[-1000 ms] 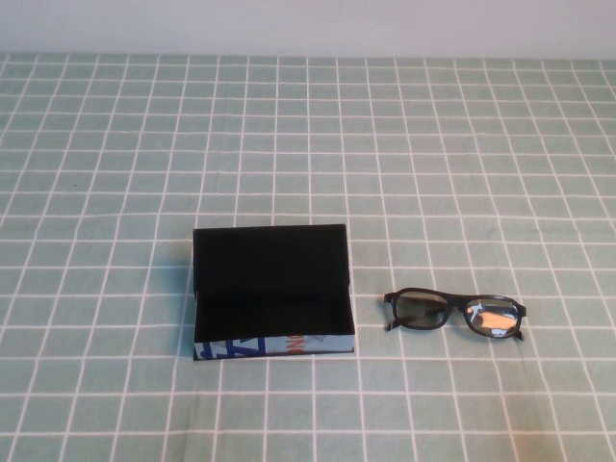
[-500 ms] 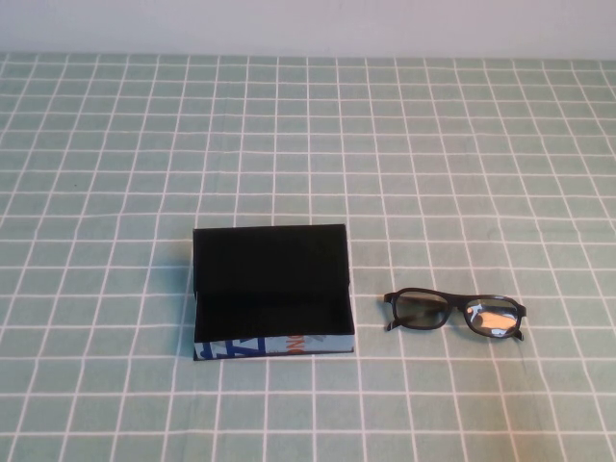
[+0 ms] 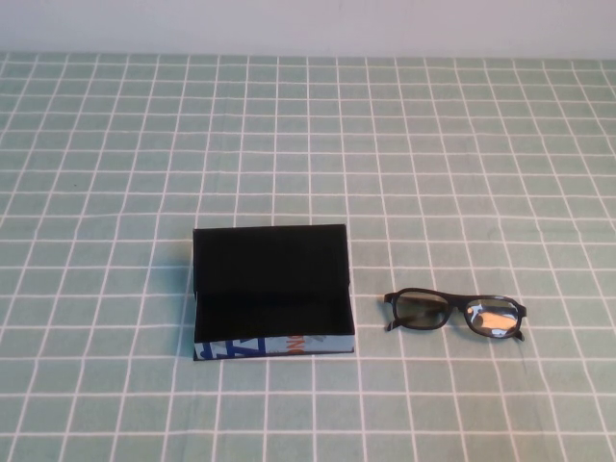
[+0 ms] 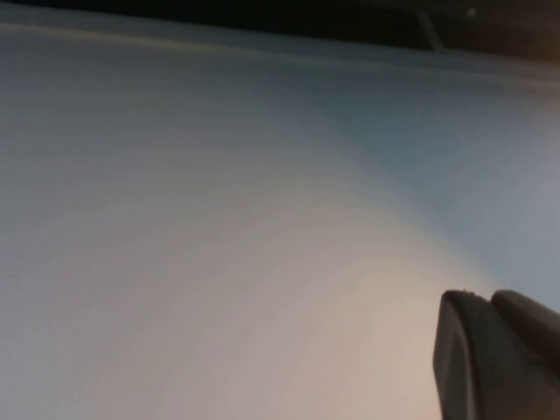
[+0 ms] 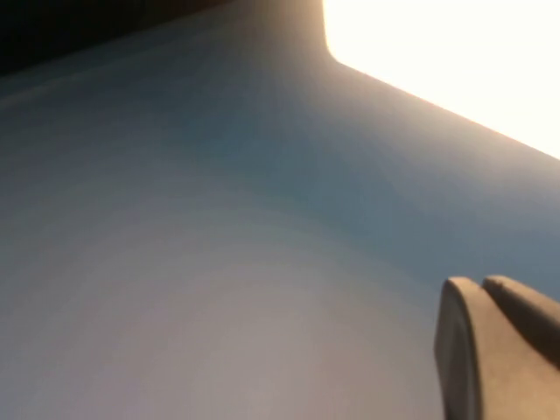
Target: Return glasses to glasses case
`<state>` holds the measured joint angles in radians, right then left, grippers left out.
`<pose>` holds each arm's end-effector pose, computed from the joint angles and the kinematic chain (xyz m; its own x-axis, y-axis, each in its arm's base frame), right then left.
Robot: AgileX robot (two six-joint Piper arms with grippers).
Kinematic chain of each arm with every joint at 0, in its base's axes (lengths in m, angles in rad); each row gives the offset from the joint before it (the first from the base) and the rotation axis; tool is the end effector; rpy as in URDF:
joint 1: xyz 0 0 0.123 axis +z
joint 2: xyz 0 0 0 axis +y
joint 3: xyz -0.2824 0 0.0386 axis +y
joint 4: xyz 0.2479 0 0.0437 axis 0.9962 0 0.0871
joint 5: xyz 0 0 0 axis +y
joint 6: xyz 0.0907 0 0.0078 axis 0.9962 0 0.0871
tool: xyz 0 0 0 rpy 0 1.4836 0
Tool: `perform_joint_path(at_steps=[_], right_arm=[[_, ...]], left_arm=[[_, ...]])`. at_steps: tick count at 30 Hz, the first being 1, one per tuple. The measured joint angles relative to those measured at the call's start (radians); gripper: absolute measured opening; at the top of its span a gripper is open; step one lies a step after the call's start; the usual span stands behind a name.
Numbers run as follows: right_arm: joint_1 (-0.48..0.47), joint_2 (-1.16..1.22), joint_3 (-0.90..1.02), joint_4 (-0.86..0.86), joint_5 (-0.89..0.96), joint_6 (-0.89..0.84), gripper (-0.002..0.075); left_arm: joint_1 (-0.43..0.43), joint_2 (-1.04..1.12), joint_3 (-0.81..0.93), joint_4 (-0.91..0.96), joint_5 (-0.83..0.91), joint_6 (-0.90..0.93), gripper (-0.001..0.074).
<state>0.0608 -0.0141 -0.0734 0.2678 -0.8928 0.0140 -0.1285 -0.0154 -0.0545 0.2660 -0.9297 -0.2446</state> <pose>0.0058 -0.0184 0.3000 0.8589 0.2321 -0.4566 -0.1165 0.9566 0.2670 0.0017 -0.0195 0.2961 0.8480 -0.1914 -0.4942 0.2971 0.9439 0.1443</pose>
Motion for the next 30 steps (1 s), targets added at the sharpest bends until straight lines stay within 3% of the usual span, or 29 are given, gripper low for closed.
perform_joint_path(at_steps=[8,14,19,30], right_arm=[[0.000,0.012,-0.418,-0.176,0.448,0.198,-0.0013],[0.000,0.185,-0.674,-0.209,0.796,0.156,-0.0013],[0.000,0.362,-0.743,-0.215,1.048,0.105,-0.0013],[0.000,0.646,-0.743,-0.245,1.452,0.102,-0.0013]], left_arm=[[0.000,0.016,-0.306,-0.003,0.390,-0.056,0.0000],[0.000,0.181,-0.432,0.023,0.712,-0.062,0.0000],[0.000,0.328,-0.437,0.023,0.875,-0.077,0.0000],[0.000,0.408,-0.437,0.023,0.966,-0.085,0.0000]])
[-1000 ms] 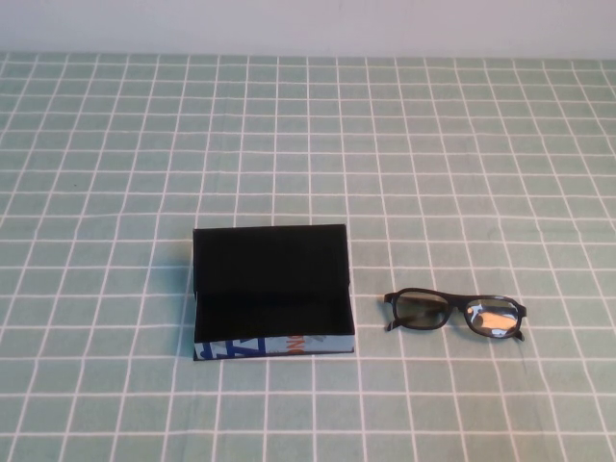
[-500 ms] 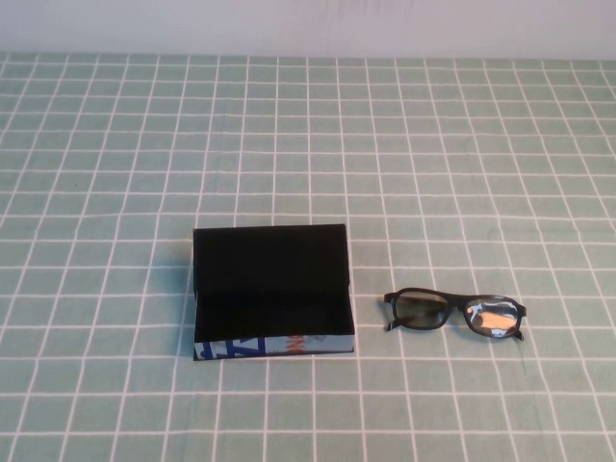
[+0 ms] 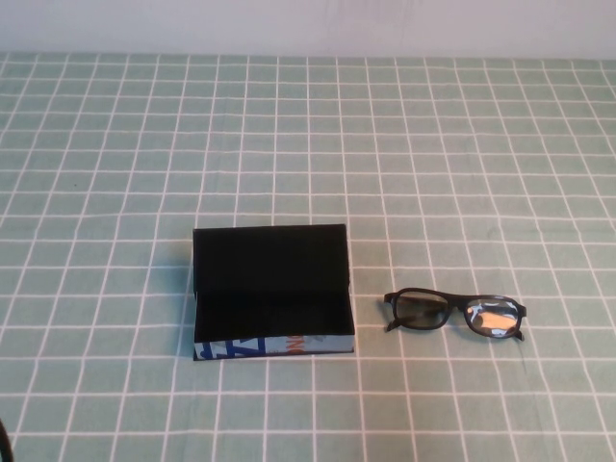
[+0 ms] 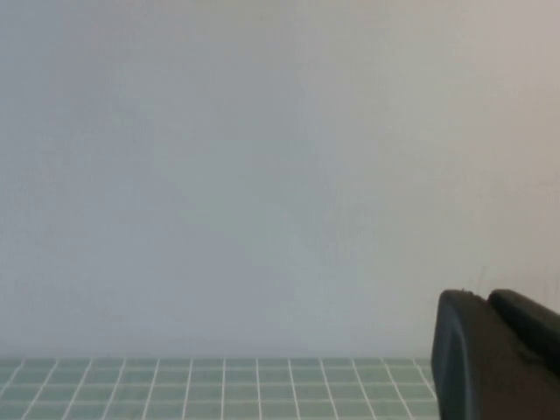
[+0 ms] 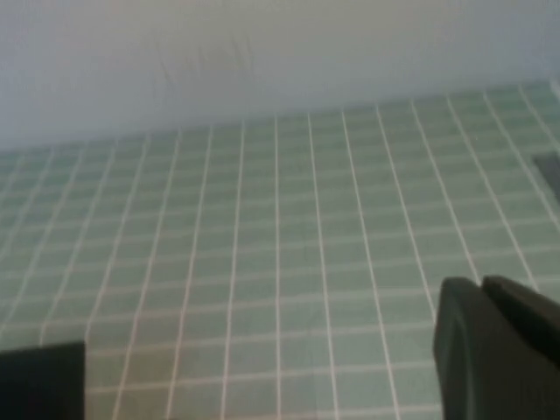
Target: Return glasses to glasses case
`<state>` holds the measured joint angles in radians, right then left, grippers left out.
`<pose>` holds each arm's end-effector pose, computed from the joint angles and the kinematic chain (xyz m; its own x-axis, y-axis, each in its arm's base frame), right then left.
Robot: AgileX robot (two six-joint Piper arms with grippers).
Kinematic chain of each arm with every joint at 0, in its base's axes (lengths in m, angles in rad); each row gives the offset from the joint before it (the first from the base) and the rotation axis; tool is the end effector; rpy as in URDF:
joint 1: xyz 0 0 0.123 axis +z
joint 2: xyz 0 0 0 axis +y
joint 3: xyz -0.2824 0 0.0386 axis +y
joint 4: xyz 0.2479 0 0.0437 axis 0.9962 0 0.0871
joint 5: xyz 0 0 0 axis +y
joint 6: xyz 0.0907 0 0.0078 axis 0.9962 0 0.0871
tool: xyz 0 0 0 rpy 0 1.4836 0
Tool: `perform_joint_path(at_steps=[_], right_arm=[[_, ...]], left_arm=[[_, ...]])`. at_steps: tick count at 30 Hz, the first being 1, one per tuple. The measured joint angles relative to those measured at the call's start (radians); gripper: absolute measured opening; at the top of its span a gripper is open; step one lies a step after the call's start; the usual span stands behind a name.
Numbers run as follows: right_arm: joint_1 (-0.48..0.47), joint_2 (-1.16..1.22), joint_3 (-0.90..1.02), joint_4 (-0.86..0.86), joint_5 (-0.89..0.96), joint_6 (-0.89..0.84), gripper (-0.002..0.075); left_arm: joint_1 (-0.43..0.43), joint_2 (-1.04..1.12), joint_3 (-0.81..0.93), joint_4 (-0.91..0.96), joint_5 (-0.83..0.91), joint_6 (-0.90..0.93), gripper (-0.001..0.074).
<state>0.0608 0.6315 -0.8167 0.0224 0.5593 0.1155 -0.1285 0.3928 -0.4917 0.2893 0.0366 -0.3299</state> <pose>0.1175 0.0082 0.3836 -0.2895 0.1167 -0.9500 -0.0336 0.9907 0.1319 0.0857 -0.0101 0.3483 0.1443 -0.0598 -0.9877 0.1239 0.9914 -0.0419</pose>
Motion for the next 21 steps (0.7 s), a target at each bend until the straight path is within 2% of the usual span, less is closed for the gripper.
perform_joint_path(at_steps=[6,14,21], right_arm=[[0.047,0.225,-0.049,-0.004,0.104,-0.093,-0.0013],[0.224,0.698,-0.428,-0.004,0.472,-0.433,-0.0013],[0.299,1.060,-0.664,-0.002,0.650,-0.706,-0.0012]], left_arm=[[0.000,0.000,0.000,-0.046,0.178,-0.048,0.0000],[0.000,0.000,0.000,-0.058,0.388,-0.037,0.0000],[0.000,0.000,0.000,-0.156,0.534,0.083,0.0000]])
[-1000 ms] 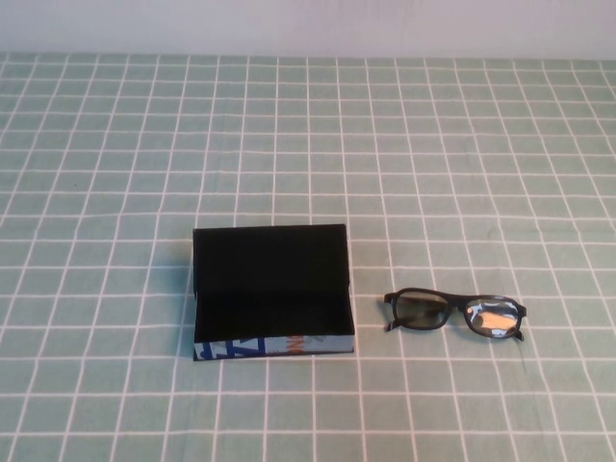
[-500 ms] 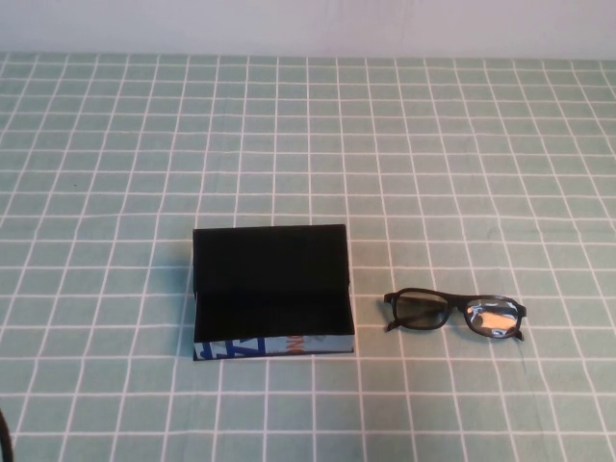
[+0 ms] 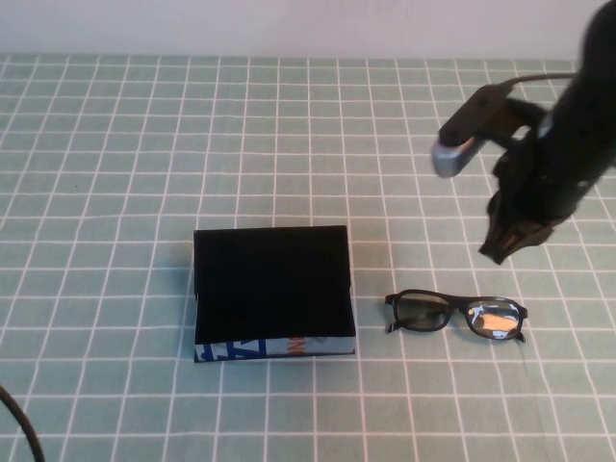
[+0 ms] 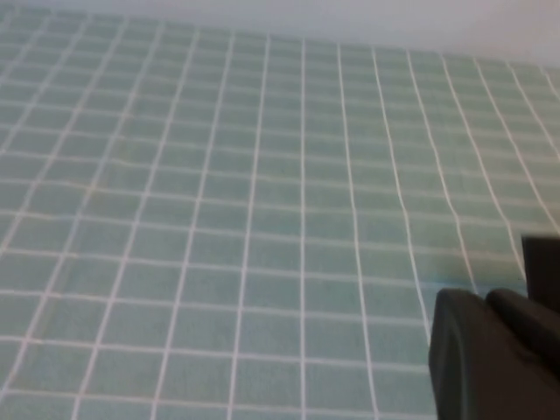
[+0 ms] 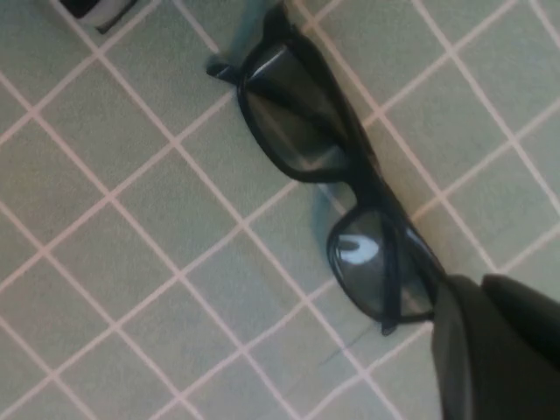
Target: Return glasses to glasses case
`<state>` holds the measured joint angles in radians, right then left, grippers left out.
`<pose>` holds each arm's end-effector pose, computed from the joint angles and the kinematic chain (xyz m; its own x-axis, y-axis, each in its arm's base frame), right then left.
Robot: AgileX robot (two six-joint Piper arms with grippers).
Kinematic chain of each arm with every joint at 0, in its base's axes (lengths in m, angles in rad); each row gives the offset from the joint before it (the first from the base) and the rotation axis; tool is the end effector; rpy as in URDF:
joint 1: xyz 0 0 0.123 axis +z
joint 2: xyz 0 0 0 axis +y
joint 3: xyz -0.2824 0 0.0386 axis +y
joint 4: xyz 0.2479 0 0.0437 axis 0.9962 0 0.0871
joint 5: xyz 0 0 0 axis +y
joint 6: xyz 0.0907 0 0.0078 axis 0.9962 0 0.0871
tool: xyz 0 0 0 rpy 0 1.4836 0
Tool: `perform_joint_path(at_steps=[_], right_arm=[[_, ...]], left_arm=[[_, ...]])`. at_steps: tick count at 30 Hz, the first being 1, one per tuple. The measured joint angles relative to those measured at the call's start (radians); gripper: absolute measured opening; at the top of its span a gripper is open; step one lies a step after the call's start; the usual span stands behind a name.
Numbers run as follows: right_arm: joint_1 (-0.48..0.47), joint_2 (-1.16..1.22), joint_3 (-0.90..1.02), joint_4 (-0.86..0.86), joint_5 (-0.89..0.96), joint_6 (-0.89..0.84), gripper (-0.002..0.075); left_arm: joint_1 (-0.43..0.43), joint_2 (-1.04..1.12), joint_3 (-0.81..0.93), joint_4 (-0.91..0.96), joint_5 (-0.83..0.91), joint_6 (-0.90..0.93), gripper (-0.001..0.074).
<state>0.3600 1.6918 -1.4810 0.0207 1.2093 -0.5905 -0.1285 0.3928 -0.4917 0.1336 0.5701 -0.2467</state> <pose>0.3225 0.1233 0.3011 -0.5629 -0.8002 -0.2071 -0.7984 0.5912 -0.1141 0.0807 -0.0038 0.3009 -0.3727 -0.0862 -0.9239 0.0119 0.9951 -0.0977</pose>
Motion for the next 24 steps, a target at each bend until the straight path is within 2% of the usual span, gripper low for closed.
perform_joint_path(at_steps=[4,7,9,12,17,24], right_arm=[[0.003,0.139,-0.067,0.044,0.006,-0.094,0.0033],[0.003,0.195,-0.078,0.076,0.006,-0.145,0.0138],[0.003,0.217,-0.082,0.083,0.008,-0.163,0.0234],[0.003,0.236,-0.084,0.083,0.008,-0.180,0.0323],[0.003,0.259,-0.086,0.085,0.008,-0.199,0.0360],[-0.009,0.307,-0.086,0.110,0.008,-0.228,0.0363]], left_arm=[[0.000,0.000,0.000,-0.097,0.055,0.117,0.0000],[0.000,0.000,0.000,-0.119,0.072,0.146,0.0000],[0.000,0.000,0.000,-0.124,0.077,0.154,0.0000],[0.000,0.000,0.000,-0.126,0.079,0.169,0.0000],[0.000,0.000,0.000,-0.126,0.079,0.182,0.0000],[0.000,0.000,0.000,-0.126,0.083,0.182,0.0000]])
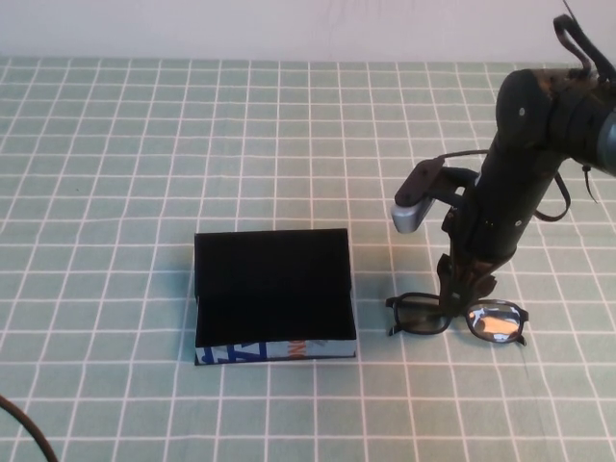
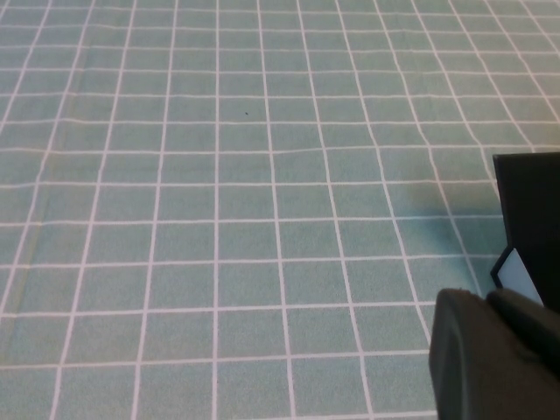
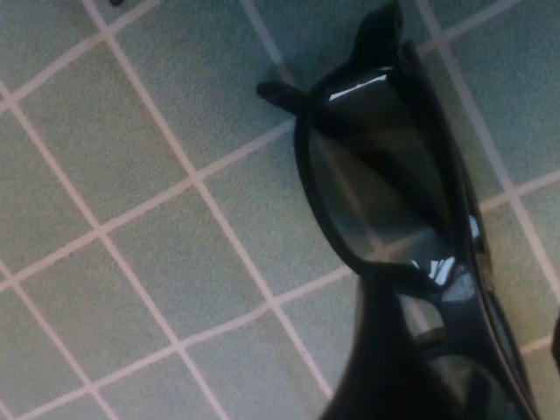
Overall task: Return glasses to glasses case
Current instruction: Pick up the glasses from the table
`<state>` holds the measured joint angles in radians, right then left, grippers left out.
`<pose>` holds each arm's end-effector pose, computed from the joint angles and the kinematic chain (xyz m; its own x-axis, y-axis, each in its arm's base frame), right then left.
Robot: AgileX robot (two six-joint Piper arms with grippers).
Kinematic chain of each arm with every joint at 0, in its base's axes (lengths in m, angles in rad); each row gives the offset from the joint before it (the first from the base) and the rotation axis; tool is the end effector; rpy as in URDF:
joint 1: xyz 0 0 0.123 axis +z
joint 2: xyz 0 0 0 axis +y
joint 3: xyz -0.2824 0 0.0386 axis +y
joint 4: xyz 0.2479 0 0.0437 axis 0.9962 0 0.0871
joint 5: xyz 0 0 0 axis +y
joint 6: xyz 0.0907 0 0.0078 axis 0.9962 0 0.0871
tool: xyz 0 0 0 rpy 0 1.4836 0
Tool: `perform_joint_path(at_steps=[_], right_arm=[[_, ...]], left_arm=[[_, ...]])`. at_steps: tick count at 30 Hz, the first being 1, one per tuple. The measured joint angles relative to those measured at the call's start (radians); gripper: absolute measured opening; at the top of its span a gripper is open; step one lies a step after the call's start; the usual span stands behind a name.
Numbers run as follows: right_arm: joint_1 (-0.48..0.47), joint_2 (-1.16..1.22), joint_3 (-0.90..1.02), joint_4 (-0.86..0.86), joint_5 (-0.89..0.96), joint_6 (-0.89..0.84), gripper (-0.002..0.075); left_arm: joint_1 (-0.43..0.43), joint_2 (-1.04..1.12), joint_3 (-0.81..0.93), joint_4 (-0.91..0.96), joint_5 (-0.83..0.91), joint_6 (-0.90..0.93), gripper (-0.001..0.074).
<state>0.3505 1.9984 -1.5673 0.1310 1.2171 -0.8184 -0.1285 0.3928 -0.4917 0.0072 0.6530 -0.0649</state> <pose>0.3688 0.1467 0.2097 -0.4335 -0.8962 -0.0946 -0.9007 0.4273 0.0789 0.0769 -0.0095 0.2936 -0.4530 -0.0011 -0.8915 0.0977 0.9939 -0.0509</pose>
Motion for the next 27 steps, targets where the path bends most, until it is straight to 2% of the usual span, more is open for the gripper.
perform_joint_path(at_steps=[7,17,20,24,27], right_arm=[[-0.046,0.023,0.000,0.067,-0.002,-0.035,0.0351],[-0.048,0.062,0.000,0.114,-0.002,-0.057,0.0318],[-0.048,0.068,0.000,0.116,-0.004,-0.057,0.0258],[-0.048,0.069,0.000,0.116,-0.004,-0.064,0.0078],[-0.048,0.064,0.000,0.121,0.001,-0.080,0.0024]], left_arm=[[0.000,0.000,0.000,0.000,0.003,0.002,0.0000],[0.000,0.000,0.000,0.000,0.004,0.002,0.0000],[0.000,0.000,0.000,0.000,0.004,0.002,0.0000],[0.000,0.000,0.000,0.000,0.004,0.002,0.0000],[0.000,0.000,0.000,0.000,0.004,0.002,0.0000]])
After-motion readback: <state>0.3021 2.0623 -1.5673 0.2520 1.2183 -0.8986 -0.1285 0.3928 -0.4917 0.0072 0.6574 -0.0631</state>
